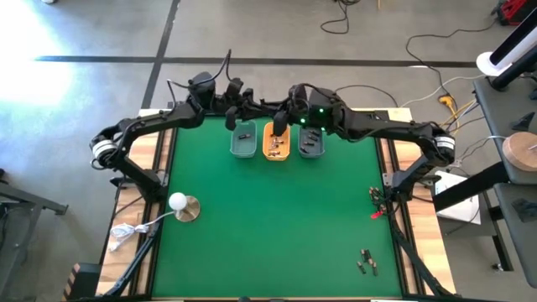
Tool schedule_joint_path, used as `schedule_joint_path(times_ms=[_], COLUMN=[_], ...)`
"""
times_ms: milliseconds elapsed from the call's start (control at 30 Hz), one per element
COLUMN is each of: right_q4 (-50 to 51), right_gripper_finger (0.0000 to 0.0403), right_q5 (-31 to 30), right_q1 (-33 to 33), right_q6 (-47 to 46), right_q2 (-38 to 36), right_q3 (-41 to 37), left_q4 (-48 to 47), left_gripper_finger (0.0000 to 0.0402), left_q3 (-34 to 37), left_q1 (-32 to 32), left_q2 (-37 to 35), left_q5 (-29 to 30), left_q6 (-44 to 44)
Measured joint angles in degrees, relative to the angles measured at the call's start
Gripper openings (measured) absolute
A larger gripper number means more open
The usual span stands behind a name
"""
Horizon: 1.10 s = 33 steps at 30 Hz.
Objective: Sort batteries
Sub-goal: Put the big brown battery into the green bin
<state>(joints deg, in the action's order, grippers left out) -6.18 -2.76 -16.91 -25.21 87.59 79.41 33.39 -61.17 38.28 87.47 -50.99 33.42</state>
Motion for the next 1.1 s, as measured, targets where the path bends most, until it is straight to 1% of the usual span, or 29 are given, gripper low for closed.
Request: schedule_joint_path(times_ms=[133,200,267,333,367,433,467,500,533,600,700,833,1100], right_q4=[5.5,9.0,13.5,18.0,19.8,22.3,22.7,23.0,23.3,23.3,23.3,23.8,25.2], right_gripper_finger=[0.0127,0.0149,0.0168,0.0183,0.0189,0.0198,0.0202,0.0204,0.0206,0.0207,0.0206,0.0202,0.02], right_q5=[0.0,-0.5,-2.5,-4.3,-5.3,-6.6,-7.2,-7.7,-7.8,-7.8,-7.8,-7.8,-7.7], right_q1=[0.0,0.0,0.0,0.0,0.0,0.0,0.0,0.0,0.0,-0.1,-0.1,0.1,0.2], right_q6=[2.6,2.9,2.9,3.0,3.0,2.9,3.0,3.0,3.1,3.4,3.1,2.6,1.8], right_q2=[-3.4,-5.7,-7.6,-9.0,-9.5,-10.3,-10.5,-10.5,-10.5,-9.9,-9.3,-8.6,-8.3], right_q3=[-0.2,-0.1,-0.1,-0.1,-0.1,-0.1,-0.1,-0.1,-0.1,-0.1,-0.1,-0.1,-0.1], left_q4=[-12.2,-20.6,-30.1,-41.3,-47.4,-58.5,-61.9,-63.7,-64.4,-64.5,-63.7,-64.2,-64.4], left_gripper_finger=[0.0028,0.0028,0.0028,0.0028,0.0028,0.0028,0.0028,0.0028,0.0028,0.0028,0.0028,0.0029,0.0031], left_q3=[-0.1,-0.1,-0.1,-0.3,-0.6,-1.0,-1.0,-0.9,-0.7,-0.4,-0.4,-1.3,-5.3], left_q1=[0.7,1.3,1.8,1.9,1.9,1.4,1.1,1.1,1.0,1.1,1.2,1.2,1.1], left_q2=[-2.0,-3.0,-4.2,-5.1,-5.1,-4.5,-3.7,-3.0,-2.3,-0.8,1.7,5.3,13.5], left_q5=[0.7,2.4,5.7,12.7,17.9,30.3,36.0,39.9,41.9,42.4,41.5,41.5,41.4], left_q6=[-8.5,-14.3,-21.4,-30.1,-35.1,-44.9,-48.6,-51.2,-52.9,-54.3,-55.3,-55.5,-58.2])
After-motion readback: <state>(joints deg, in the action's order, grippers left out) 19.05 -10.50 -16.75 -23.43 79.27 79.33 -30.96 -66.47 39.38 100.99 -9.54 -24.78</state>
